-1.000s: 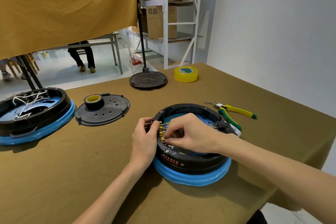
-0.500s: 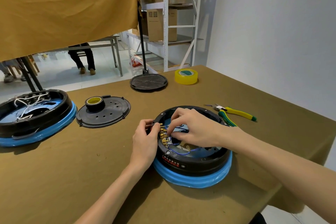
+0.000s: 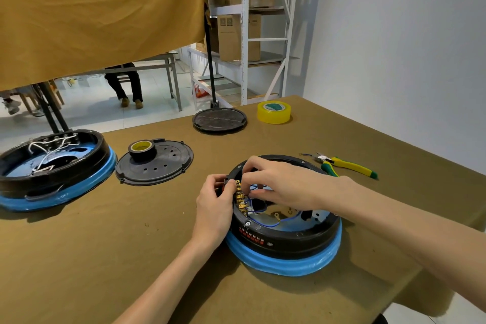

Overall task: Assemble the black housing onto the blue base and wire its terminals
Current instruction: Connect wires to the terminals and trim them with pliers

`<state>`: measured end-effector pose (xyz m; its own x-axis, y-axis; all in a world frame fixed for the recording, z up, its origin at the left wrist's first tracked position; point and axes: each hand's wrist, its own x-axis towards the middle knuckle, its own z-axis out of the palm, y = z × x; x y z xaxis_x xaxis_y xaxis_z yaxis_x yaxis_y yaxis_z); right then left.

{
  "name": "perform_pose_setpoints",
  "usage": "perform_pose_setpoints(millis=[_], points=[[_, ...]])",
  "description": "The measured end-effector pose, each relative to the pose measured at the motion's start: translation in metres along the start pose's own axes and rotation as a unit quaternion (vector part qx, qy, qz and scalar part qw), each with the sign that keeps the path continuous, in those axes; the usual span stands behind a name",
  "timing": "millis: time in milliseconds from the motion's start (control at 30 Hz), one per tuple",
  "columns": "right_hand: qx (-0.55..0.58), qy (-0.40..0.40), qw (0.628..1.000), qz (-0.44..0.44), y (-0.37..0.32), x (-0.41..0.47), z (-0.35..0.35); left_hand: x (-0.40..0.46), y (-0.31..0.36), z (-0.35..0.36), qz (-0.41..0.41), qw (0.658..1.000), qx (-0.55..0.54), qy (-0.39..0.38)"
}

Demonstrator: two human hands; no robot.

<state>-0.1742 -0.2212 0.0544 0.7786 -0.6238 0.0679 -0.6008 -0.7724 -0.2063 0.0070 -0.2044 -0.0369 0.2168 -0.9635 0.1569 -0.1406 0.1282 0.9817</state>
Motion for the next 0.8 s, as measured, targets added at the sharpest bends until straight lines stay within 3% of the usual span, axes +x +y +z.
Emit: perform_pose_setpoints(millis=[800], points=[[-0.032, -0.048, 0.998, 0.008, 0.0029, 0.0058, -0.0059, -0.0024, 0.0044, 0.0001, -0.01, 1.0, 0.013, -0.006]])
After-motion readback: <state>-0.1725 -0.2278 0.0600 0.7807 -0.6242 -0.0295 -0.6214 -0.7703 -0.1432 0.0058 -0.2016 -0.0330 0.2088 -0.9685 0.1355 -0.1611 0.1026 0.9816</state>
